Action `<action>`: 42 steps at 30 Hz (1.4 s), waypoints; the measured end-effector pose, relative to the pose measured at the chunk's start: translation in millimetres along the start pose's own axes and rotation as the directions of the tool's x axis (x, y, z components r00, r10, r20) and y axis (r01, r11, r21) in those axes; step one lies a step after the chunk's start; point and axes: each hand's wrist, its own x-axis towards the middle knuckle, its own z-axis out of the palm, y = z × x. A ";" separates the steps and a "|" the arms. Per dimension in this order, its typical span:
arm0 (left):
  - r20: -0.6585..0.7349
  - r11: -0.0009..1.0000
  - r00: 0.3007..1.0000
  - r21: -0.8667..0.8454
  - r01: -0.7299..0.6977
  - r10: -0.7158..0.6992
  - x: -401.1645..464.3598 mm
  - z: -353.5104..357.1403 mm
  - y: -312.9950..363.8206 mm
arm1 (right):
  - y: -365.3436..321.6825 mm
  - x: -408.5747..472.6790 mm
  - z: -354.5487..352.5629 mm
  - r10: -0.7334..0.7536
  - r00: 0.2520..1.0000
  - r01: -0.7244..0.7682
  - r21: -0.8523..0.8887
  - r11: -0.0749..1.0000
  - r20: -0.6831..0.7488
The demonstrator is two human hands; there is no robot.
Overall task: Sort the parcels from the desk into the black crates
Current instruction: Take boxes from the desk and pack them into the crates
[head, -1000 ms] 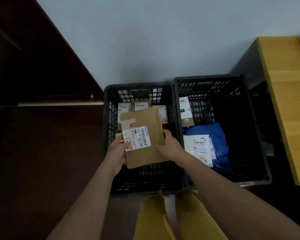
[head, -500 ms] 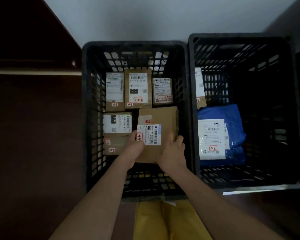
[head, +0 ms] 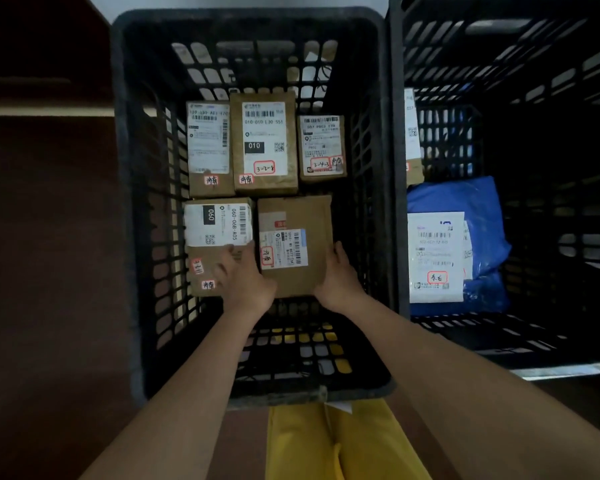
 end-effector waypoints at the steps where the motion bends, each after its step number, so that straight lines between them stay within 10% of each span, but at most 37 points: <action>1: 0.009 0.999 0.999 -0.003 0.037 -0.037 -0.2 -1.7 -1.0 | 0.7 -0.8 0.3 0.036 0.999 -0.036 0.014 0.999 0.013; 10: -0.047 0.989 0.993 -0.113 0.100 -0.105 -2.8 4.7 -15.9 | 3.0 -5.2 24.3 0.214 0.968 -0.249 0.408 0.878 0.130; 18: -0.031 0.968 0.998 -0.246 0.050 -0.059 -3.5 12.2 -28.0 | 2.1 -4.0 14.5 0.076 0.990 -0.124 0.499 0.858 0.116; 42: -0.037 0.804 0.929 0.514 -0.299 0.369 -148.3 -115.6 77.4 | -61.7 -200.9 -102.5 -0.391 0.878 0.306 -0.303 0.902 -0.276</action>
